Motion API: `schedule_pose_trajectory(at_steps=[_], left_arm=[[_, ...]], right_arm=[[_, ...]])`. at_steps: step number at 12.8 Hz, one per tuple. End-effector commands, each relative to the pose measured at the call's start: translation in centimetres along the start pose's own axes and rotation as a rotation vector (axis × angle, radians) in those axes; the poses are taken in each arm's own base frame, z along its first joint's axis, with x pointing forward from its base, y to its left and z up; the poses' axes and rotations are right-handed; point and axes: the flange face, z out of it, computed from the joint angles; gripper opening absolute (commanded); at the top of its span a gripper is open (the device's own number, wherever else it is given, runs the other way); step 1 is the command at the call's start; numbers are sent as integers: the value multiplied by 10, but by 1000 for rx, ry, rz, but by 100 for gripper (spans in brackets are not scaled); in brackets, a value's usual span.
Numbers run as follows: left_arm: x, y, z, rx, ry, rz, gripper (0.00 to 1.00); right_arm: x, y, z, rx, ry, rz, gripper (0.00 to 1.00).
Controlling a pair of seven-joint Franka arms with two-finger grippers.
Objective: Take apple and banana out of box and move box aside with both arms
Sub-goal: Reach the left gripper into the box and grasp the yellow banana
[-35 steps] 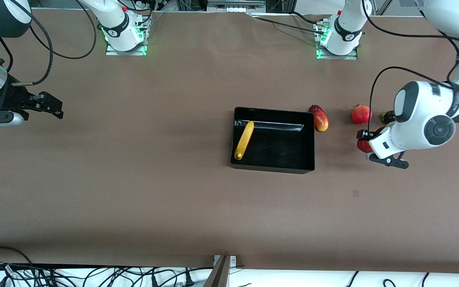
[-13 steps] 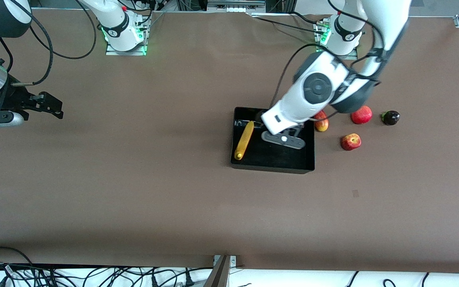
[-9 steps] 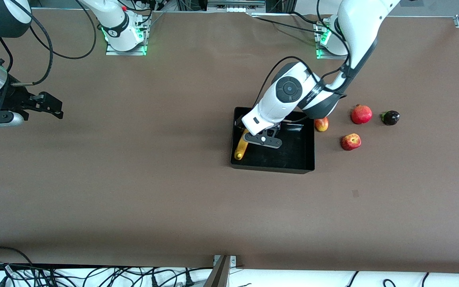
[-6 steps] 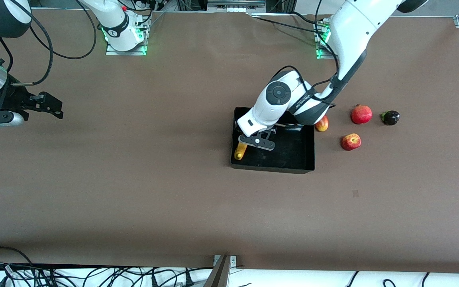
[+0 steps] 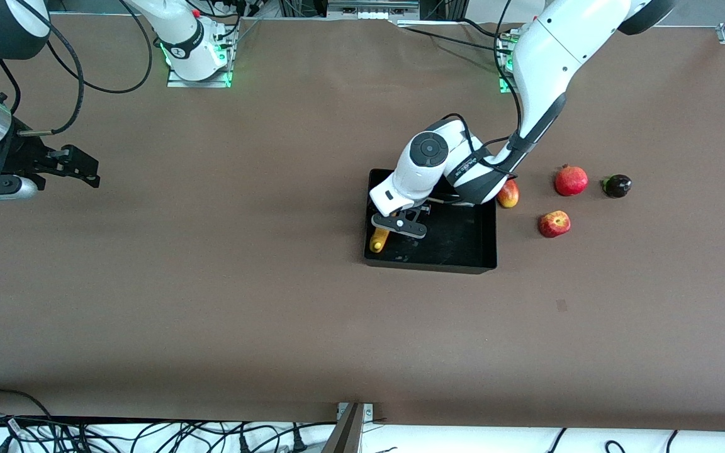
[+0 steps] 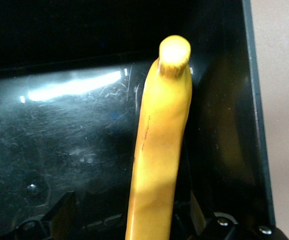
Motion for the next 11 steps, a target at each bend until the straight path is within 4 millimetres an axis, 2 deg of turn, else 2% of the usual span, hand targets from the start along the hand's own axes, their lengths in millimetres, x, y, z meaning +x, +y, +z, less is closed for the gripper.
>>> schedule_pose_trajectory(at_steps=[1,2,4,5,6,7,8,9,11], left_arm=[[-5,7,16,4,2,7,90],[-5,4,19,4,-1,2,87],[2,-5,12,5,9,-14,93],[2,-4,12,4,10,-13,92],[-1,-2,16,5,3,-8,86],[-1,-5,17,8,0,-9,51],[0,-5,15,10,2,-2,23],[-1,-2,13,11,3,1,0],[1,-4,6,26,2,3,0]], right_arm=[[2,0,-4,-1,8,-3,100],[2,0,-4,-1,8,-3,100],[2,1,-4,-1,7,-1,100],[2,1,-4,-3,7,-1,100],[2,1,-4,-3,7,-1,100],[2,0,-4,-3,7,-3,100],[2,0,-4,-1,8,-3,100],[2,1,-4,-3,7,-1,100],[2,0,-4,-1,8,-3,100]])
